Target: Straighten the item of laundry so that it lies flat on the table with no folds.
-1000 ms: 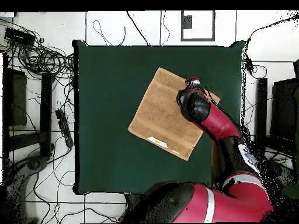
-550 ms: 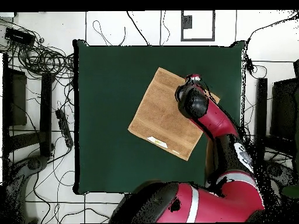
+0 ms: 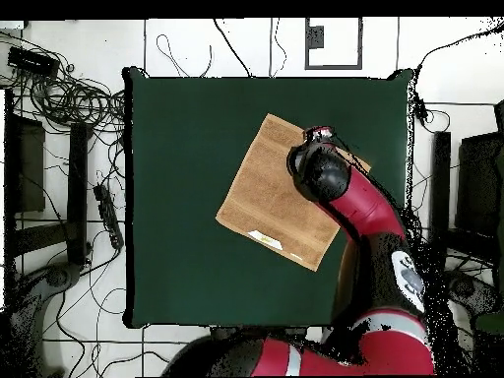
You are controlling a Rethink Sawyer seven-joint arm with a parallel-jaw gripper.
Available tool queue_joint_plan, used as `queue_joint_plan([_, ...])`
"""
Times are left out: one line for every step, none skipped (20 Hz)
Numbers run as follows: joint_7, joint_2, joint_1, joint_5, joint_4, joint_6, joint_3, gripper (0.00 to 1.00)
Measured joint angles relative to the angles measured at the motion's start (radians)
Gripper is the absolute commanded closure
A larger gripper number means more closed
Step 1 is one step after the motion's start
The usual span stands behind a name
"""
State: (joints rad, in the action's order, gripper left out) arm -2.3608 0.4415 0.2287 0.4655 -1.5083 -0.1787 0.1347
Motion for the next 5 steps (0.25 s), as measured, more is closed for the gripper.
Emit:
queue_joint_plan([0.0, 0.021, -0.004, 0.0, -0.01, -0.029, 0.005, 1.0])
queue_joint_plan([0.0, 0.043, -0.008, 0.0, -0.018, -0.062, 0.012, 1.0])
queue_joint_plan([0.0, 0.065, -0.011, -0.001, -0.026, -0.094, 0.018, 1.0])
queue_joint_plan([0.0, 0.087, -0.015, -0.001, -0.034, -0.126, 0.024, 1.0])
queue_joint_plan([0.0, 0.104, -0.018, -0.001, -0.038, -0.152, 0.03, 1.0])
